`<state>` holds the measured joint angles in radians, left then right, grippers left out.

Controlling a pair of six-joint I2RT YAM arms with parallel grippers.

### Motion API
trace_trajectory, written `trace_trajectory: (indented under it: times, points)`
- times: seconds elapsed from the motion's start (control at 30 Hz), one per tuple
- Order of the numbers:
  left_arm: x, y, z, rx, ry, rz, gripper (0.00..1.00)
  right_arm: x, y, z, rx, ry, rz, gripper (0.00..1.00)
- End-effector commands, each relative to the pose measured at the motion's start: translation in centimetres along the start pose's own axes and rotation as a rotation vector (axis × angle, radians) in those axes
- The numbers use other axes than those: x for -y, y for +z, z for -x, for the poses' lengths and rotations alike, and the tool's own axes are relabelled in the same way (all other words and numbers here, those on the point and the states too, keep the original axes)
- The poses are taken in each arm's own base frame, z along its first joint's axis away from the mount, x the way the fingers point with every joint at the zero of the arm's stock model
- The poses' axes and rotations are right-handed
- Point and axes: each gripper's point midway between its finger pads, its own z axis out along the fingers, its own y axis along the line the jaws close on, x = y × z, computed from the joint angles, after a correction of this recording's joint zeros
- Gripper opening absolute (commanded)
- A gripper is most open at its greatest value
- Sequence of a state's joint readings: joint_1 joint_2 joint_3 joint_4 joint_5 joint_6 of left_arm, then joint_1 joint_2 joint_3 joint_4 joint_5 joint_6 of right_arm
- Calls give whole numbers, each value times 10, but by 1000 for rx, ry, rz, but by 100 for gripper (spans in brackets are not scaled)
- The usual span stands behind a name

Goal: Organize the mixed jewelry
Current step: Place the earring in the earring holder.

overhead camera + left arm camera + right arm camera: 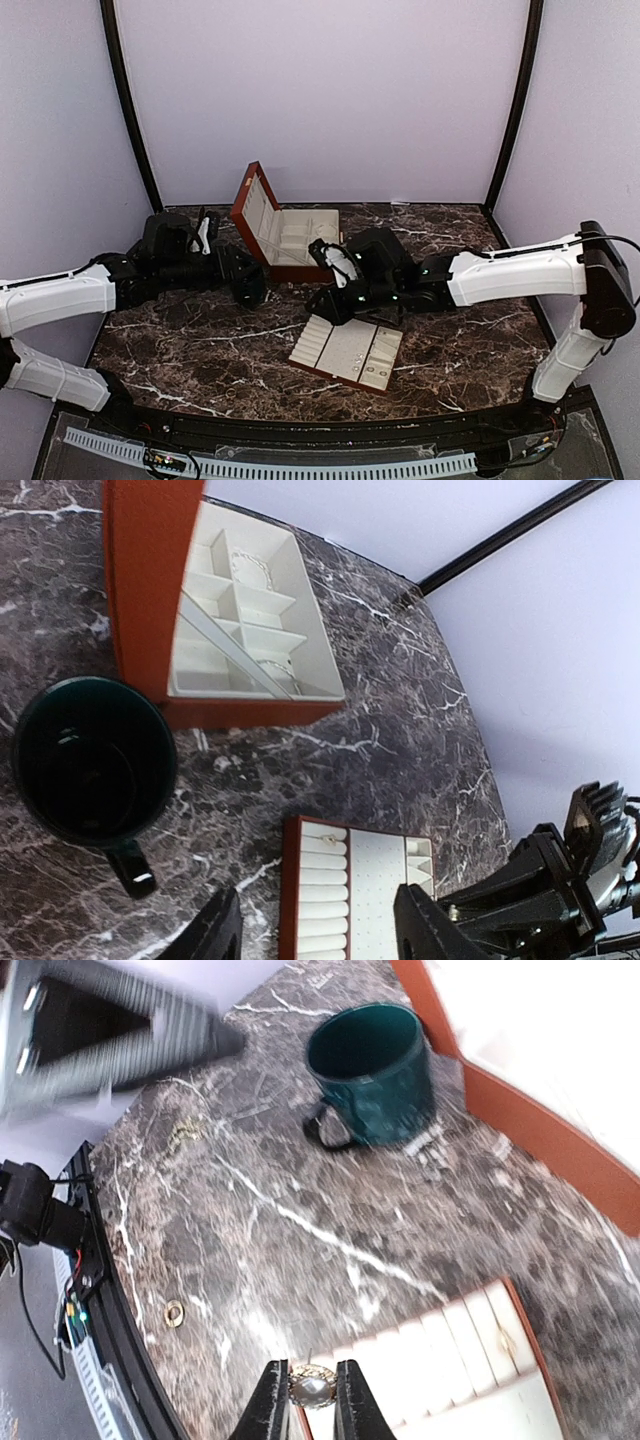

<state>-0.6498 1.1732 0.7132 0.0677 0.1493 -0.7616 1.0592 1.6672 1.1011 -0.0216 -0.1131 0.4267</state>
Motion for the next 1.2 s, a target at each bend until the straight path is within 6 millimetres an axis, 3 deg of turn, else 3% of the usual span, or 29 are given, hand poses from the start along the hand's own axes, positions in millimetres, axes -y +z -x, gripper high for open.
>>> trace_trajectory:
  times: [0.0,0.33,0.57,0.9,1.17]
  points:
    - [-12,-11,17,-21,87,14,54,14,-16,-33,-107,41,-31,2]
    - [2,-16,65,-17,284,-3,55,25,-36,-81,-240,158,-46,2]
    - [-11,-23,94,45,398,79,55,26,-52,-114,-347,218,-43,2]
    - [-25,-40,94,41,520,188,58,28,-55,-139,-429,316,-31,2]
    - [-38,-44,82,-4,551,234,60,25,-53,-150,-505,376,-23,2]
